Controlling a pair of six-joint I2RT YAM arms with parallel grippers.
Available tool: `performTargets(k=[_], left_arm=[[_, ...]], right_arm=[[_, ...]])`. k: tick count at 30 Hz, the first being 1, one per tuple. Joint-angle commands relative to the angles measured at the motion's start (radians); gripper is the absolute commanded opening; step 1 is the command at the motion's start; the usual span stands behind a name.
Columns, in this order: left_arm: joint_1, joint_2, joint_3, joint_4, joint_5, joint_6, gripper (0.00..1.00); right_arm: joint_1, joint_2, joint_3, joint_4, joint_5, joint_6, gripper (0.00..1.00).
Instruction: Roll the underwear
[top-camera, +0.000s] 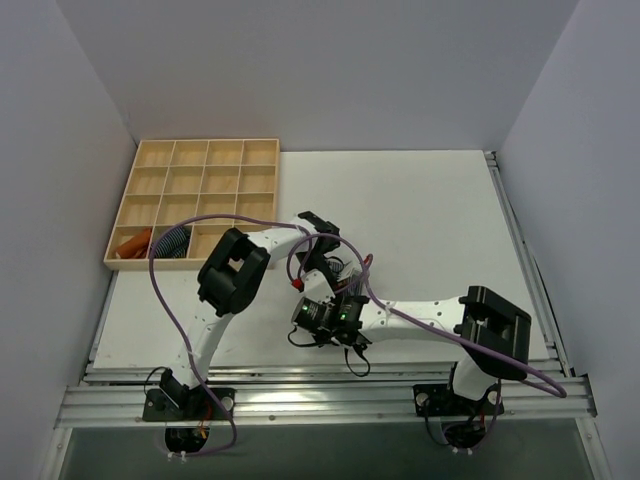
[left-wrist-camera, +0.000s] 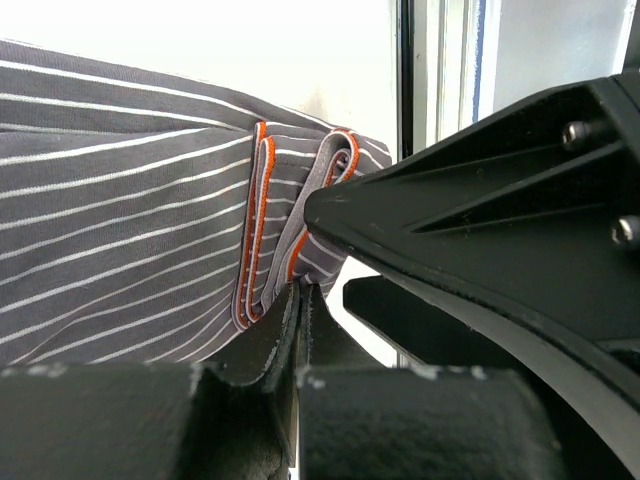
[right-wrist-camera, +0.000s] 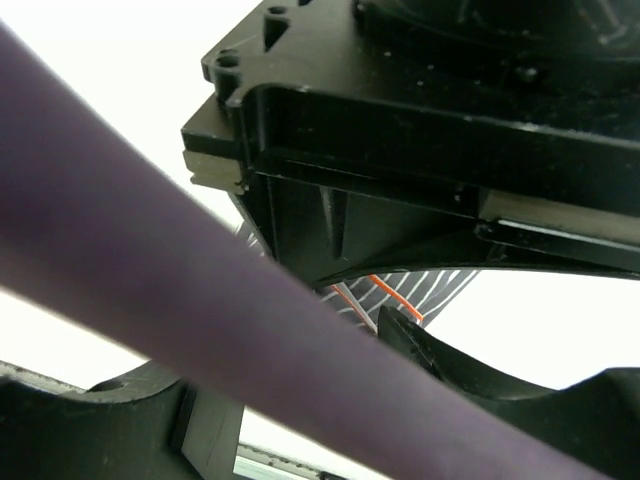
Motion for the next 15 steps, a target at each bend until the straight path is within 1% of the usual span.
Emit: performTargets(k=[1,3,7,15], left_arm=[[-0.037,0.023,0.022,0.027,-0.089,0.03,0.02],[-0.037,0.02,0.018,0.03,-0.092,0.03,0.02],[-0.037,0.018,0.013,0.032,-0.096,0.03,0.02],[-0.037,0.017,0.012,0.032,-0.109,0.033,0.02]], right_arm=[[0.019,0.032,-0.006,-0.136,-0.221,-0.171,0.48],[0.02,0.059,0.012,-0.165,-0.211,-0.177,0.48],[0.012,0.096,0.003,-0.17,-0.162,-0.164,0.48],[-0.003,0.208,0.044,-0.176,-0.154,-0.185,0.48]])
